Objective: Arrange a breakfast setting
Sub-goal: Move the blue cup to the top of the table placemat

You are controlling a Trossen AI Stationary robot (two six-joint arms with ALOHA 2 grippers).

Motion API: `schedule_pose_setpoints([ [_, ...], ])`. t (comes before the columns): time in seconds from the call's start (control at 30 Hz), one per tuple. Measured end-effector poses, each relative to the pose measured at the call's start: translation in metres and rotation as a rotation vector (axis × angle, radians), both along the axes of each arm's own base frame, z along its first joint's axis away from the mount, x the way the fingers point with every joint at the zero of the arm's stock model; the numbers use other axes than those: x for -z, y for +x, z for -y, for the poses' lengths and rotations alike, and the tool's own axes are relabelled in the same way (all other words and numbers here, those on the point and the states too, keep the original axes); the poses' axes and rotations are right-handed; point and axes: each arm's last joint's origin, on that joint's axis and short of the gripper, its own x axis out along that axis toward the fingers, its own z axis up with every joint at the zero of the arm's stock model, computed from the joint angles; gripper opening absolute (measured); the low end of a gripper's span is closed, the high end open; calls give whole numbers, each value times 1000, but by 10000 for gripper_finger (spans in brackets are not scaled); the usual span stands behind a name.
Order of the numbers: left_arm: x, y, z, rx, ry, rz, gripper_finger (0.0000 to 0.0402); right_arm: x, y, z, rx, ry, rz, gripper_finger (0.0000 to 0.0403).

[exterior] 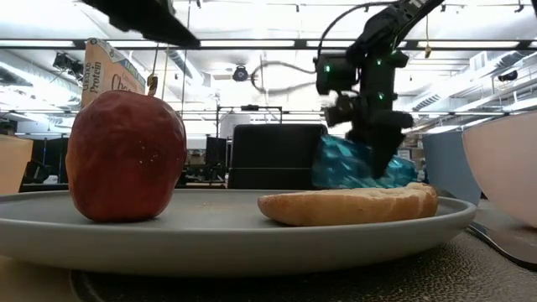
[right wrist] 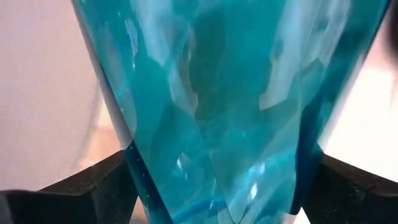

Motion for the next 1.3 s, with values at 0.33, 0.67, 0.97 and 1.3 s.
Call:
schedule_pose_setpoints([
  [0.33,27,25,1,27,-69,-85,144,-13,7,-4,-4,36,138,362],
  [0.67,28,25,1,-2,-120,-79,144,-36,10,-13,-14,79,300,362],
  [0.97,20,43,-13,-42,-13,65,144,-83,14,-31,-74,115,625,362],
  [1.3,-13,64,-16,10,168,83,205,-89,17,-55,-158,117,672,362],
])
